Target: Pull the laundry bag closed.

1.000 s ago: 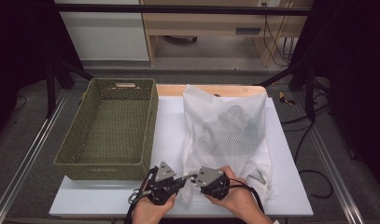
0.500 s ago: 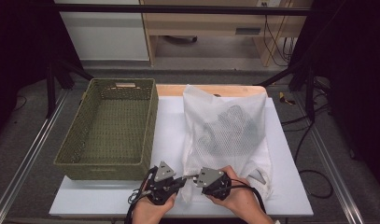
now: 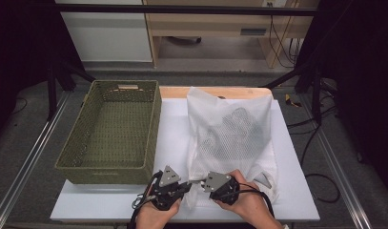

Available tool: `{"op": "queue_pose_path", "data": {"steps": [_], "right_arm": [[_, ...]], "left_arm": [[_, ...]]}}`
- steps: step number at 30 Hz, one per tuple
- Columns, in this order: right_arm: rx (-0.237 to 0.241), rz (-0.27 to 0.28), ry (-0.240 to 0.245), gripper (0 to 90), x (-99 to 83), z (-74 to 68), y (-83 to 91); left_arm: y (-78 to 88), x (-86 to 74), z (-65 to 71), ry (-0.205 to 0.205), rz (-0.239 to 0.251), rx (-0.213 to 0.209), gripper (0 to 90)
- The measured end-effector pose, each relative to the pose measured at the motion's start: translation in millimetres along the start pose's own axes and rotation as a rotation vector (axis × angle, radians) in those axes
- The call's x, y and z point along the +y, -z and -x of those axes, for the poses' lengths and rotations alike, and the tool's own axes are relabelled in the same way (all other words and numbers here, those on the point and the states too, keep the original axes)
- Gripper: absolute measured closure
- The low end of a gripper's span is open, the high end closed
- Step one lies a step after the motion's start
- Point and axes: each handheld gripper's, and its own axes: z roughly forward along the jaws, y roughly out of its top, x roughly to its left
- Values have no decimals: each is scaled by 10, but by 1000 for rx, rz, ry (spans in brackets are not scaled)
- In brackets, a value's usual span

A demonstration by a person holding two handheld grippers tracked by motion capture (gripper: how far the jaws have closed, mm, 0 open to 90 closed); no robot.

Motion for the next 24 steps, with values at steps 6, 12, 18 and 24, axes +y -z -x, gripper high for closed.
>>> {"op": "queue_pose_path", "data": {"steps": [6, 12, 18, 24], "right_arm": [[-8, 4, -3, 818, -6, -10, 33], [-1, -3, -7, 819, -5, -7, 44], [-2, 0, -9, 819, -29, 3, 87], [-11, -23, -7, 819, -85, 24, 112]], "left_arm": [[10, 15, -5, 2, 7, -5, 882], [13, 14, 4, -2, 6, -4, 882], [28, 18, 0, -2, 10, -6, 882], [30, 16, -4, -2, 10, -6, 882]]}}
